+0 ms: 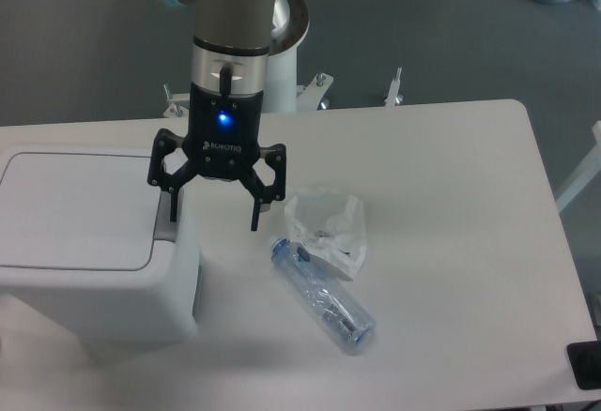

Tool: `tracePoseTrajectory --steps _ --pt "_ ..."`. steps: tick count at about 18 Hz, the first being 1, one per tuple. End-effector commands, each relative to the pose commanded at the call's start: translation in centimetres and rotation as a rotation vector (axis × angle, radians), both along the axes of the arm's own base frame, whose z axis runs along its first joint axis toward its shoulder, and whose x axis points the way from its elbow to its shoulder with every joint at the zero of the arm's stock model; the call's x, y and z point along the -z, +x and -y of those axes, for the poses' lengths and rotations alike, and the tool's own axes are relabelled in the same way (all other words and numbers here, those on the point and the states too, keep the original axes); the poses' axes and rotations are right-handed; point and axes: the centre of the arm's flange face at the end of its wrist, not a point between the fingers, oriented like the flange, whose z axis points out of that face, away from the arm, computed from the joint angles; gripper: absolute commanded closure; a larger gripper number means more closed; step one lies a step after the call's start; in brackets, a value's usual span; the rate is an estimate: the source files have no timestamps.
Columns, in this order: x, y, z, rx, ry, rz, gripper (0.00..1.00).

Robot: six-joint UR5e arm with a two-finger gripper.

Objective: Open the trash can
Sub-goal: 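Lower the gripper fingers onto the lid's grey tab edge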

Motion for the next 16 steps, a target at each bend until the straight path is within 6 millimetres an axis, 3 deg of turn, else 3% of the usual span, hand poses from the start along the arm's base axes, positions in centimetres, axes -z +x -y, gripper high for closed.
tracePoseTrajectory --steps 16 --pt "1.04 0.27 -0.06 0.011 -0.016 0.005 0.00"
